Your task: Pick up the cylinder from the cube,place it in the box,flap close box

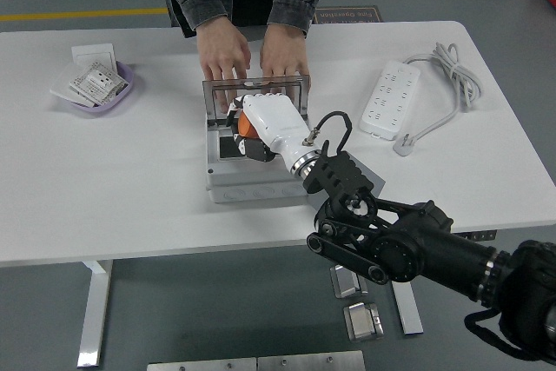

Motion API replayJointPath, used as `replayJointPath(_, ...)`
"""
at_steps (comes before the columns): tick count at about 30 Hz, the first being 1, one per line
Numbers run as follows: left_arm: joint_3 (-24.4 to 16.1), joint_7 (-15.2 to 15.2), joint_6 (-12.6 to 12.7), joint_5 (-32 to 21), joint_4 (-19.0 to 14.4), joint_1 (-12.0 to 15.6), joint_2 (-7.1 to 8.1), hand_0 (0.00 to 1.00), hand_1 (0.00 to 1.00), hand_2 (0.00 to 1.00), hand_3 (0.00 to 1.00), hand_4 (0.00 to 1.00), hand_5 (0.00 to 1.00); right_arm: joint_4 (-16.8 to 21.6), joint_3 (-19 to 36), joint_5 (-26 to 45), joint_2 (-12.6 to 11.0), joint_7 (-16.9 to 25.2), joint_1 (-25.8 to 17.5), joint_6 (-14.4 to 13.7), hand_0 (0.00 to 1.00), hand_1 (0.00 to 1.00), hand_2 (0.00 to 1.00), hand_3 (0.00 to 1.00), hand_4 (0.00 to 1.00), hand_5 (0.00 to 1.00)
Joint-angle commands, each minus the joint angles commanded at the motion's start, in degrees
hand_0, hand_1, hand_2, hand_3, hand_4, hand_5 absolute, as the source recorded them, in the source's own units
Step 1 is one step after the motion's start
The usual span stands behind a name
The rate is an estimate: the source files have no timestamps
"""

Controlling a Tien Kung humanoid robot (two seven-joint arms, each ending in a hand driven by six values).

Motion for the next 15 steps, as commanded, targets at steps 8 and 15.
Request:
replayJointPath(8,-0.2,0.0,-0.1,0.5,0.0,-0.3,0.16,0.689,0.689,0.617,0.722,0.723,0.457,-1.9,-1.2,0.2,0.0,0.2,1.7,0.5,0.002,0.083,0.386,0.327,0.022,0.002)
replayJointPath(15,-0.3,0.0,-0.1,0.9,0.0,-0.4,0.4,0.689,0.689,0.616,0.722,0.722,0.457,-3.5,-3.3,0.6,0.0,0.5,3.8,1.3,0.002,0.085,0.388,0.329,0.027,0.002)
